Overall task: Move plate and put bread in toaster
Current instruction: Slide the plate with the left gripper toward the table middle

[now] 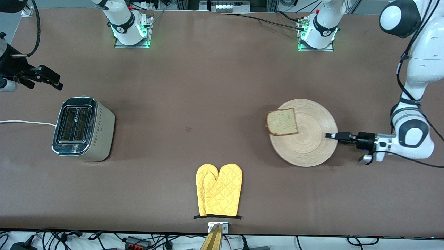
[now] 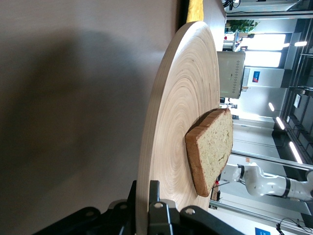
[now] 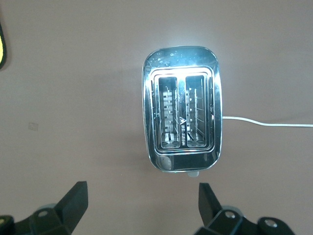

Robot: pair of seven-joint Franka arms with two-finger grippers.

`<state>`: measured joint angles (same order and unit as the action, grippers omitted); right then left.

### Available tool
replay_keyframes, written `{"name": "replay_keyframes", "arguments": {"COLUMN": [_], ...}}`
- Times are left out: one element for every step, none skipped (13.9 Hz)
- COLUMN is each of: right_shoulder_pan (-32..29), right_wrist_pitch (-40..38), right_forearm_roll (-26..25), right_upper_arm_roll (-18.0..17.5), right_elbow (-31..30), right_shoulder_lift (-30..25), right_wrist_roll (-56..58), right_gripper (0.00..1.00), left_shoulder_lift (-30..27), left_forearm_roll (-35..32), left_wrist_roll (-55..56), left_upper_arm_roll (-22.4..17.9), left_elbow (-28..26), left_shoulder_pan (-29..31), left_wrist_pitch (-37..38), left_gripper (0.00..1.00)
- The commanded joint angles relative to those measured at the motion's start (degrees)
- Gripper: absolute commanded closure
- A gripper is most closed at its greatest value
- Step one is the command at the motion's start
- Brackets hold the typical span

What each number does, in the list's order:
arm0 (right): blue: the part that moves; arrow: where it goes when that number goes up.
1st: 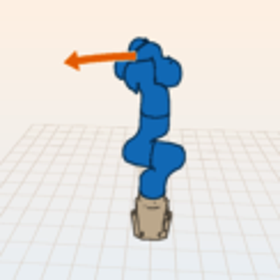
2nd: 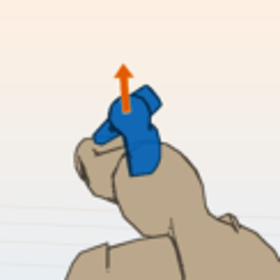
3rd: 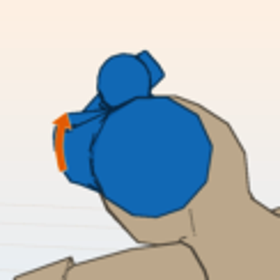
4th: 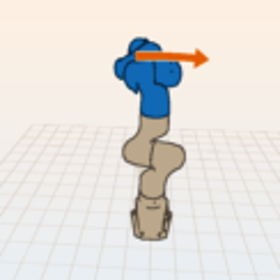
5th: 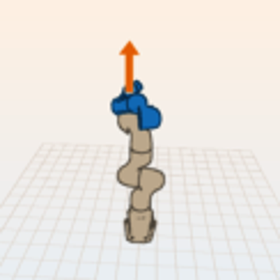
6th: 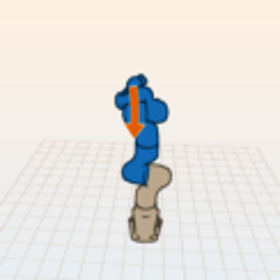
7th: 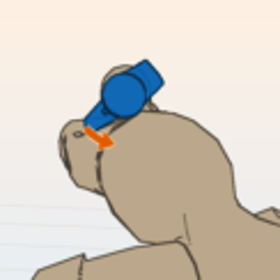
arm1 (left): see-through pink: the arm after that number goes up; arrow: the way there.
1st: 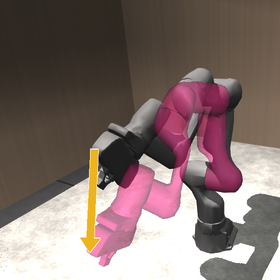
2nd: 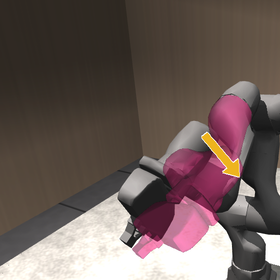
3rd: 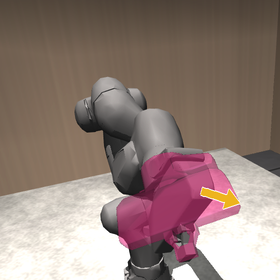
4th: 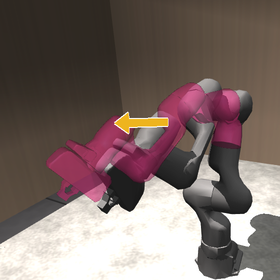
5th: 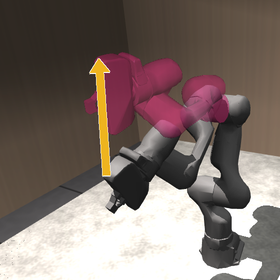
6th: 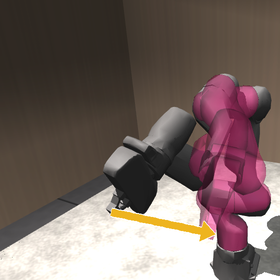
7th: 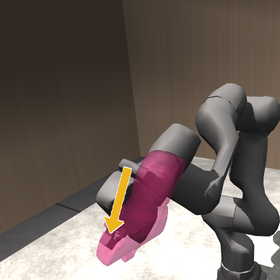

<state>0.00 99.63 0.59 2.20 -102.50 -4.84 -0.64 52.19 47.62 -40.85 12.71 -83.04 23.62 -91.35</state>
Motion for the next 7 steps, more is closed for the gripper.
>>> {"name": "replay_keyframes", "arguments": {"right_shoulder_pan": [-0.17, -0.08, -0.08, -0.08, -0.08, -0.08, 0.09], "right_wrist_pitch": [-1.98, -1.98, -2.07, -1.99, -1.98, -1.98, -1.98], "right_forearm_roll": [-0.51, -0.51, -0.51, -0.42, -0.51, -0.51, -0.51], "right_upper_arm_roll": [-0.26, -0.26, -0.35, -0.35, -0.44, -0.44, -0.44], "right_elbow": [1.43, 1.43, 1.34, 1.34, 1.34, 1.16, 1.08], "right_shoulder_lift": [0.18, 0.18, 0.18, 0.27, 0.44, 0.53, 0.71], "right_wrist_roll": [1.08, 0.99, 0.99, 0.99, 0.99, 0.99, 0.99], "right_gripper": [0.00, 0.00, 0.00, 0.00, 0.00, 0.00, 0.00], "left_shoulder_lift": [-5.78, -5.96, -5.96, -5.96, -5.96, -6.13, -6.14], "left_forearm_roll": [4.58, 4.94, 6.07, 7.74, 9.23, 11.51, 13.36], "left_wrist_roll": [1.56, 1.57, 1.48, 1.48, 1.30, 1.13, 0.87], "left_upper_arm_roll": [7.56, 10.46, 13.45, 16.35, 19.25, 22.85, 26.54], "left_elbow": [-9.84, -11.69, -13.45, -15.55, -18.10, -21.17, -23.46], "left_shoulder_pan": [0.55, 0.55, 0.73, 0.64, 0.73, 1.08, 1.78], "left_wrist_pitch": [-10.55, -14.78, -18.39, -22.25, -26.29, -31.90, -37.09], "left_gripper": [0.99, 0.99, 0.99, 0.99, 0.99, 0.99, 0.99]}}
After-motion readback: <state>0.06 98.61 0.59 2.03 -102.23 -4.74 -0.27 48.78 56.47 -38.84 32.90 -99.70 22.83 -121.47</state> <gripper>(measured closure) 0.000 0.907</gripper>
